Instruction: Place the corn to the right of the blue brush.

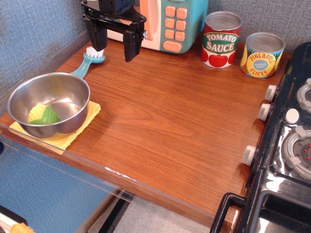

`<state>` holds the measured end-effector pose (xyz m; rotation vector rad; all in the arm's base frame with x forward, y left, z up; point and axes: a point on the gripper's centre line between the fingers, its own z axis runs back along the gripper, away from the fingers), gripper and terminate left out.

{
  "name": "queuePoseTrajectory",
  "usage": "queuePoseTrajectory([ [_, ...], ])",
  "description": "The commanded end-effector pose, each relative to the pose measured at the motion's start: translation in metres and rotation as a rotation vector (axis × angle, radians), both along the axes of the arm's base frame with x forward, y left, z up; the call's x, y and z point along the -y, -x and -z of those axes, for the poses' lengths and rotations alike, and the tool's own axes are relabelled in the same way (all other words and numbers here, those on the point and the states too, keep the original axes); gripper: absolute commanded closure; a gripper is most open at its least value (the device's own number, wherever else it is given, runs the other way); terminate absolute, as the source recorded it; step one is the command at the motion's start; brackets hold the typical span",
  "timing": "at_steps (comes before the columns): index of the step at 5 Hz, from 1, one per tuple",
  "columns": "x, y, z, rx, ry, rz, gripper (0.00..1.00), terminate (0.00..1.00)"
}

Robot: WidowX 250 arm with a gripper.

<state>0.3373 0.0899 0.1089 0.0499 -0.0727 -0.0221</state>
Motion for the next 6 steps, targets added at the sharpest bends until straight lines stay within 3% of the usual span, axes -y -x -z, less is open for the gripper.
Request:
queuePoseTrajectory([
  [1,0.000,0.000,0.000,0.000,0.000,0.000,0.00,0.00],
  [3,-0.006,0.023,-0.020,0.048,0.017,-0.033,0.00,0.00],
  [4,-0.023,0.052,-0.028,0.067,-0.031,-0.119,0.00,0.00],
  [5,-0.042,0.084,-0.019,0.047,-0.060,-0.223,0.00,0.00],
  [6,-0.059,0.098,0.010,-0.041,-0.058,-0.313,0.00,0.00],
])
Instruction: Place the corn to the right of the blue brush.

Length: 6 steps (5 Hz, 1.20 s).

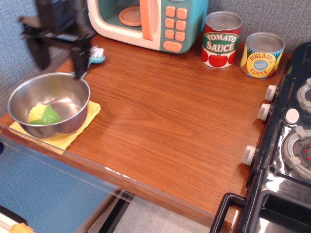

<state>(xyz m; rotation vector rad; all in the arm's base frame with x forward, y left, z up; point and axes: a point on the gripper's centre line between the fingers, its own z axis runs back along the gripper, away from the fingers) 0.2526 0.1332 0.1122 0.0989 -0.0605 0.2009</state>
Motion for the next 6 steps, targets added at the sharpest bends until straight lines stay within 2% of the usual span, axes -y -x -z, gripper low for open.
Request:
queuePoseTrajectory([
  [1,-0.035,0.015,0.033,-0.072,-0.022,-0.204,0.00,0.00],
  [2,-0.042,0.017,0.051,-0.092,-0.016,-0.273,0.00,0.00],
  [3,-0.033,0.020,0.060,-0.108,-0.034,-0.280,0.00,0.00],
  [6,-0.015,0.020,0.071,-0.095,-0.054,-0.301,0.00,0.00],
])
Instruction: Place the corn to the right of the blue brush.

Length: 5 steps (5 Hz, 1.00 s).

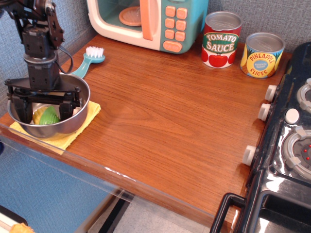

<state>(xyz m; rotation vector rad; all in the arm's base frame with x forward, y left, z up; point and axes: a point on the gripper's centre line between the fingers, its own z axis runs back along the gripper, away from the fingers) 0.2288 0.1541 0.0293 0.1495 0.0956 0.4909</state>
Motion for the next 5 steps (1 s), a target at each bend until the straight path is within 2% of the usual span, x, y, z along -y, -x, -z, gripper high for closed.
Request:
queuePoseTrajectory([
  [1,0.009,-0.005,-0.007,0.056,-0.022,0.002,1.00,0.00],
  [2,0.011,-0.016,-0.029,0.109,-0.028,0.045,1.00,0.00],
  [3,0.021,-0.035,-0.080,0.217,-0.048,0.116,1.00,0.00],
  [4,0.045,-0.067,-0.124,0.312,-0.030,0.233,1.00,0.00],
  [5,0.071,-0.108,-0.122,0.325,0.059,0.418,1.00,0.00],
])
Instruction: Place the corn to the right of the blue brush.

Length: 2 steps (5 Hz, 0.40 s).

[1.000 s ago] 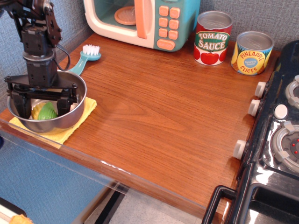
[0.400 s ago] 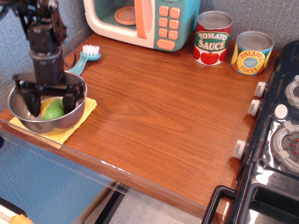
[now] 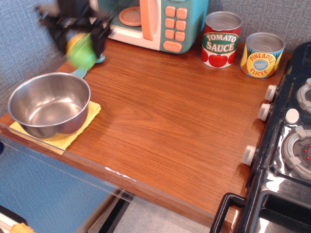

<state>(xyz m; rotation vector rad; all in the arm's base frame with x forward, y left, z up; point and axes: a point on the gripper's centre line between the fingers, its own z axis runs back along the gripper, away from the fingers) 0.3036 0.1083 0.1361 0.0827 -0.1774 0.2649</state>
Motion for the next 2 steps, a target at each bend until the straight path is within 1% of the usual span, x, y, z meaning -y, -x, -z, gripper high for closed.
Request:
queuePoseTrajectory([
  [1,0.027,-0.067,0.012,0.000,0.030,0.324,1.00,0.00],
  [2,0.013,-0.081,0.037,-0.037,0.010,0.385,1.00,0.00],
])
